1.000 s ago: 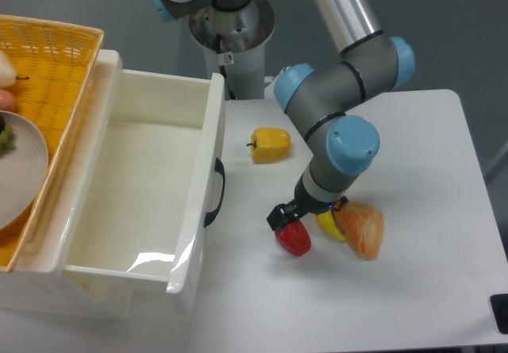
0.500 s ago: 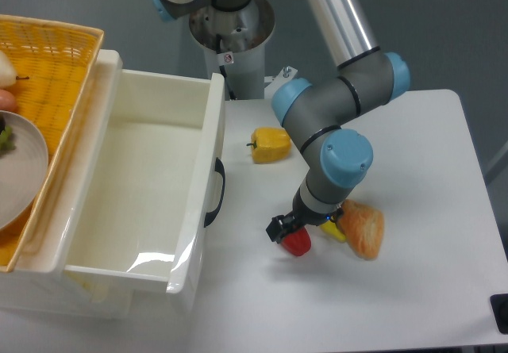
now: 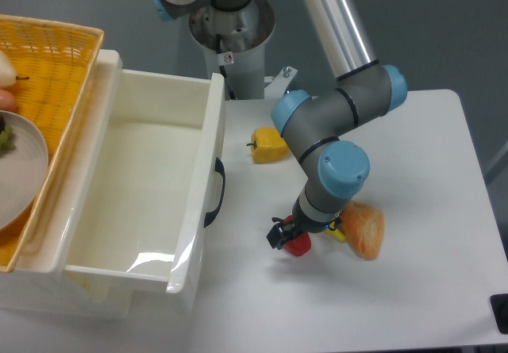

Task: Pick up the red pepper
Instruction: 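Close the gripper on the red bell pepper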

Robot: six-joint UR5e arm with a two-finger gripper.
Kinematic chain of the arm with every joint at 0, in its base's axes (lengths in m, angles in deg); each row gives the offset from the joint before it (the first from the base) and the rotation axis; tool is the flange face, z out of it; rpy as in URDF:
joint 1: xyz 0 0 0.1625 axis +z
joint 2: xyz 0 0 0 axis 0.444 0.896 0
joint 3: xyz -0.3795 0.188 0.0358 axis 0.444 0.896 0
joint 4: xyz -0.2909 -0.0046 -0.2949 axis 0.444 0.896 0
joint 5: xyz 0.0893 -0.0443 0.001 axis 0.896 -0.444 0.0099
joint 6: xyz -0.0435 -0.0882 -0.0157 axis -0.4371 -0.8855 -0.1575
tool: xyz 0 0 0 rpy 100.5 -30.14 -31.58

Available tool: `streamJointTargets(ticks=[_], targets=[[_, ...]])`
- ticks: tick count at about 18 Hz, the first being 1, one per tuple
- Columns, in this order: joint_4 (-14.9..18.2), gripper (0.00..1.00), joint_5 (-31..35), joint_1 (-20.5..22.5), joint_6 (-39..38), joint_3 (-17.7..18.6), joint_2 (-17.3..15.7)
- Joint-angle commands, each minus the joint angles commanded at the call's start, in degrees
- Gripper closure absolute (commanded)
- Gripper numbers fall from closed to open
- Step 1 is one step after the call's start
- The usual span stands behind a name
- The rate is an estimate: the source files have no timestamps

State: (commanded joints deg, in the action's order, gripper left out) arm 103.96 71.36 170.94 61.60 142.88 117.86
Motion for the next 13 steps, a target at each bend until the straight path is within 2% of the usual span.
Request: streamJointTargets(ticks=[5,13], targets=[[-0.09,0.00,0.00,-0.18,0.09,-0.09,0.35],[-0.88,0.07,0.00,-0.70,0.26,0.09,1.14]])
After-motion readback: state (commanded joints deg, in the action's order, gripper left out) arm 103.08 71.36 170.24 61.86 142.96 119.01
